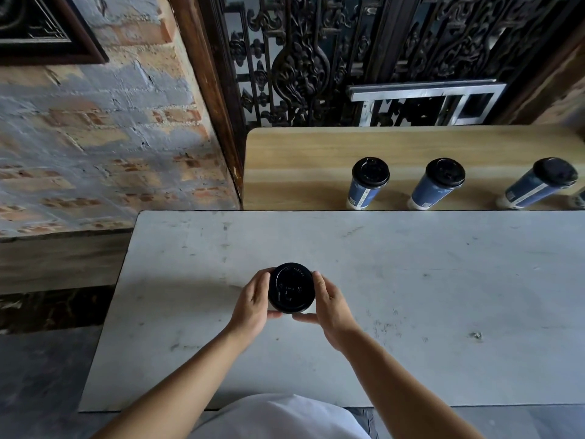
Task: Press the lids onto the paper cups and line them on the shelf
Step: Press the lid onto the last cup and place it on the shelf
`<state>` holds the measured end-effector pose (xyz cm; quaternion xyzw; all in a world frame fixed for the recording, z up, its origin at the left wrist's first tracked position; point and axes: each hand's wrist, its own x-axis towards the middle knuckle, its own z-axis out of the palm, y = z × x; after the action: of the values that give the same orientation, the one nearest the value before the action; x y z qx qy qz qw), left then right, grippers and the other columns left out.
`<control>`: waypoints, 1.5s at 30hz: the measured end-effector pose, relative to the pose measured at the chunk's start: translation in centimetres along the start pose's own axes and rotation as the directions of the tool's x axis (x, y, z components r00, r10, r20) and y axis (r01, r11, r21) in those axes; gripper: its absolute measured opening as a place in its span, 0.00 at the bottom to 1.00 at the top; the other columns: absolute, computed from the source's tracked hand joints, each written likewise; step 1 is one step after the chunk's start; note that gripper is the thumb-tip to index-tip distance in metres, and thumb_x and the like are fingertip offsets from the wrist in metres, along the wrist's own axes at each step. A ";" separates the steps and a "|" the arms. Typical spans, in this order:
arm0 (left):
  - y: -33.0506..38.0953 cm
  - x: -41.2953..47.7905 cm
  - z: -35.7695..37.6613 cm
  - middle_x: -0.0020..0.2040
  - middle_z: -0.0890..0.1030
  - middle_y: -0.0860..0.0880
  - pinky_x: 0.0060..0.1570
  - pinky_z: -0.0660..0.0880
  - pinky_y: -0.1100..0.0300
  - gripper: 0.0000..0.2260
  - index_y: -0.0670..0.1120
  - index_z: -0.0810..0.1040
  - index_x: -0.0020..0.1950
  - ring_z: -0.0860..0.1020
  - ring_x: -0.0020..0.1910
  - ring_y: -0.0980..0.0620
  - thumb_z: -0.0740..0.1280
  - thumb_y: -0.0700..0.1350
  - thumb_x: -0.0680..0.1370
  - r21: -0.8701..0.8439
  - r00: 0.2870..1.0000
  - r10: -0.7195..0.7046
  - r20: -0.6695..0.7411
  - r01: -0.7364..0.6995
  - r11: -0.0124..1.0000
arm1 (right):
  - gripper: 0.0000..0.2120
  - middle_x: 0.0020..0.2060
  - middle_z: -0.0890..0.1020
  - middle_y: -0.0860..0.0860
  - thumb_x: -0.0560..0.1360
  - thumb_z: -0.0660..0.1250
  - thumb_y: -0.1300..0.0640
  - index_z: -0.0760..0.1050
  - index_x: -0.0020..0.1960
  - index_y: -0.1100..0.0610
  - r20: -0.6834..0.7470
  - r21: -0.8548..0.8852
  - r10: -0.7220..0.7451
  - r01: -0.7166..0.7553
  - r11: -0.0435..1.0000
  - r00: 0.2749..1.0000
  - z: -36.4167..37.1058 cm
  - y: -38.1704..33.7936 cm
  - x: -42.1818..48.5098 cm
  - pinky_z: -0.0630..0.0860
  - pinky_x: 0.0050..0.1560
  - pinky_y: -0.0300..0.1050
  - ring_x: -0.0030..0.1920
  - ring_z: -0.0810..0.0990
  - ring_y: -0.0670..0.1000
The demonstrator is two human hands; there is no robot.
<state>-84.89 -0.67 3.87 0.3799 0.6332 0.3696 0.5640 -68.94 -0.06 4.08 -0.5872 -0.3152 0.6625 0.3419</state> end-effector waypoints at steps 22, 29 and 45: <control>-0.8 -2.1 3.5 0.58 0.80 0.45 0.45 0.84 0.55 0.09 0.47 0.78 0.56 0.81 0.59 0.52 0.58 0.41 0.84 -0.369 0.954 -0.129 -0.270 0.021 0.929 | 0.16 0.59 0.84 0.45 0.83 0.60 0.44 0.85 0.55 0.46 -0.024 0.301 0.092 -0.080 0.950 0.996 0.2 1.5 -0.2 0.78 0.60 0.50 0.66 0.78 0.50; -0.2 -0.8 2.4 0.56 0.78 0.48 0.38 0.85 0.50 0.15 0.47 0.77 0.59 0.80 0.55 0.47 0.56 0.54 0.84 -0.143 0.944 -0.242 -0.225 0.214 0.966 | 0.25 0.46 0.87 0.50 0.81 0.54 0.36 0.85 0.50 0.49 -0.111 -0.053 0.020 -0.026 0.998 0.994 0.3 0.1 0.4 0.85 0.45 0.49 0.52 0.85 0.48; -1.6 0.1 1.3 0.45 0.84 0.46 0.40 0.82 0.37 0.20 0.52 0.80 0.50 0.82 0.45 0.41 0.50 0.57 0.83 0.129 0.985 0.130 -0.116 -0.115 0.985 | 0.25 0.40 0.84 0.46 0.85 0.46 0.45 0.82 0.50 0.47 -0.218 -0.372 -0.127 0.038 0.928 0.968 0.5 0.8 1.3 0.73 0.35 0.29 0.42 0.82 0.43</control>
<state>-83.66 -1.24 2.28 0.4282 0.6638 0.3870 0.4756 -69.60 0.53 2.73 -0.7015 -0.4140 0.5023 0.2901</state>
